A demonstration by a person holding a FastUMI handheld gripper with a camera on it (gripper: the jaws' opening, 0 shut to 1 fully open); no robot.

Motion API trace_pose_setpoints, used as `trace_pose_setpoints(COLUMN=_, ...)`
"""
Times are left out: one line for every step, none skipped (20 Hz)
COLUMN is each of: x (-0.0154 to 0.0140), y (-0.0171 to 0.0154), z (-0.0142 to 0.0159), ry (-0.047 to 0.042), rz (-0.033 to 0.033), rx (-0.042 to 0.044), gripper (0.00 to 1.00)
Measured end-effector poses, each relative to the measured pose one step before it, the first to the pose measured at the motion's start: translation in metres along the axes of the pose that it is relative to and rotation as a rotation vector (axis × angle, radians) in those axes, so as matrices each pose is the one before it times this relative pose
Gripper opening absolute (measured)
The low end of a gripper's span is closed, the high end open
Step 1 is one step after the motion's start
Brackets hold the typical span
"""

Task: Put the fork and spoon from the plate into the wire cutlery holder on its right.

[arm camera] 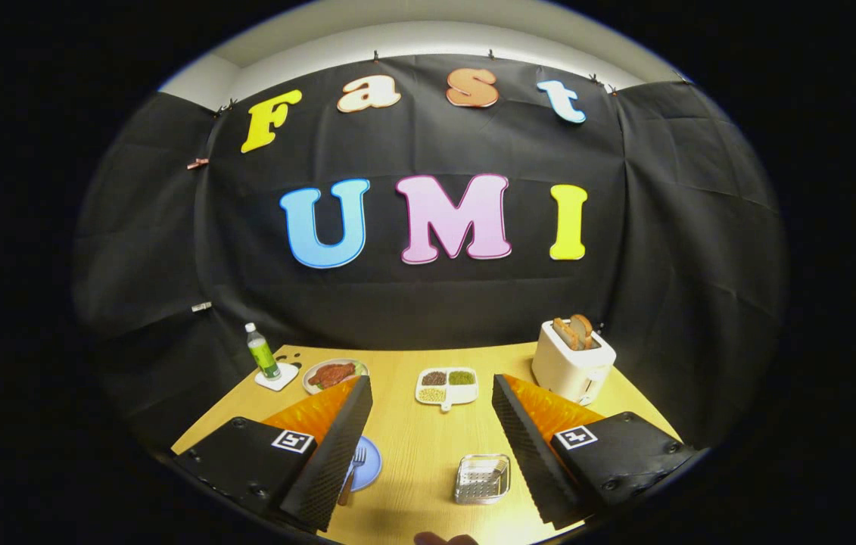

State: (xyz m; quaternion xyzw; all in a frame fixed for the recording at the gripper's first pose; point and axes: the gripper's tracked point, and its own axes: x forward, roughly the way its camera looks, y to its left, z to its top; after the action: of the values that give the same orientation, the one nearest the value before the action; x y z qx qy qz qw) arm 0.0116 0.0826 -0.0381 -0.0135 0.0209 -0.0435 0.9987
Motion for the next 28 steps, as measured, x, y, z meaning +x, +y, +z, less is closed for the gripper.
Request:
trace_pose_setpoints(x=0.00444, y=0.00607, z=-0.00791, ry=0.02582, rz=0.01071, rx=-0.00134, gripper=0.99)
trace_pose_setpoints(x=0.00490, y=0.00758, z=-0.00912, ry=0.02967, rz=0.01230, rx=-0.00168, gripper=0.99)
trace_pose_setpoints(x=0.00598, y=0.00731, z=-0.01011, ry=0.03129, rz=0.01148, rx=-0.00374, gripper=0.99)
trace_pose_setpoints(x=0.00648, y=0.00822, z=-0.01111, ry=0.03613, rz=0.01262, rx=-0.00669, gripper=0.99)
trace_pose_setpoints(x=0.00814, y=0.00882, z=-0.01297, ry=0.04105, rz=0.01434, rx=-0.00848, gripper=0.99)
trace_pose_setpoints(x=0.00736, y=0.00898, z=-0.01250, ry=0.04439, rz=0.01837, rx=-0.01026, gripper=0.99)
trace_pose_setpoints(x=0.00962, y=0.00934, z=-0.01258, ry=0.04195, rz=0.01604, rx=-0.01051, gripper=0.99)
trace_pose_setpoints(x=0.00942, y=0.00915, z=-0.01196, ry=0.04789, rz=0.01876, rx=-0.00666, gripper=0.99)
trace_pose_setpoints(x=0.01049, y=0.01052, z=-0.01389, ry=0.04387, rz=0.02280, rx=-0.01026, gripper=0.99)
trace_pose_setpoints(x=0.00919, y=0.00867, z=-0.01091, ry=0.04240, rz=0.01481, rx=-0.01276, gripper=0.99)
trace_pose_setpoints(x=0.01104, y=0.00789, z=-0.00969, ry=0.03321, rz=0.01460, rx=-0.01319, gripper=1.00)
trace_pose_setpoints(x=0.01155, y=0.00725, z=-0.00795, ry=0.03105, rz=0.01129, rx=-0.01607, gripper=1.00)
trace_pose_setpoints(x=0.01110, y=0.00733, z=-0.01046, ry=0.03512, rz=0.01010, rx=-0.01765, gripper=1.00)
trace_pose_setpoints(x=0.01226, y=0.01054, z=-0.00854, ry=0.03430, rz=0.02008, rx=-0.02152, gripper=1.00)
trace_pose_setpoints(x=0.01116, y=0.00867, z=-0.00777, ry=0.02962, rz=0.01928, rx=-0.01639, gripper=1.00)
trace_pose_setpoints(x=0.01139, y=0.00921, z=-0.00824, ry=0.03413, rz=0.02848, rx=-0.01356, gripper=1.00)
trace_pose_setpoints(x=0.01164, y=0.00549, z=-0.00750, ry=0.03142, rz=0.01313, rx=-0.01106, gripper=1.00)
trace_pose_setpoints(x=0.01000, y=0.00187, z=-0.00555, ry=0.02384, rz=-0.00014, rx=-0.00913, gripper=1.00)
trace_pose_setpoints(x=0.01046, y=-0.00017, z=-0.00439, ry=0.02119, rz=-0.00373, rx=-0.00817, gripper=1.00)
trace_pose_setpoints(x=0.00989, y=-0.00026, z=-0.00485, ry=0.02333, rz=-0.00717, rx=-0.00684, gripper=1.00)
trace_pose_setpoints(x=0.01071, y=0.00092, z=-0.00727, ry=0.02877, rz=-0.00063, rx=-0.00730, gripper=1.00)
trace_pose_setpoints(x=0.00801, y=0.00136, z=-0.00569, ry=0.02982, rz=-0.00067, rx=-0.00349, gripper=0.99)
trace_pose_setpoints(x=0.00619, y=0.00235, z=-0.00548, ry=0.02741, rz=0.00297, rx=-0.00302, gripper=1.00)
trace_pose_setpoints(x=0.00571, y=0.00114, z=-0.00451, ry=0.02445, rz=0.00146, rx=-0.00106, gripper=0.99)
trace_pose_setpoints(x=0.00547, y=0.00078, z=-0.00462, ry=0.02161, rz=0.00098, rx=0.00149, gripper=0.98)
trace_pose_setpoints(x=0.00483, y=0.00059, z=-0.00457, ry=0.02334, rz=-0.00378, rx=0.00258, gripper=0.96)
trace_pose_setpoints(x=0.00624, y=0.00059, z=-0.00362, ry=0.02241, rz=-0.00625, rx=0.00653, gripper=0.94)
trace_pose_setpoints(x=0.00423, y=0.00039, z=-0.00278, ry=0.01922, rz=-0.00384, rx=0.00772, gripper=0.84)
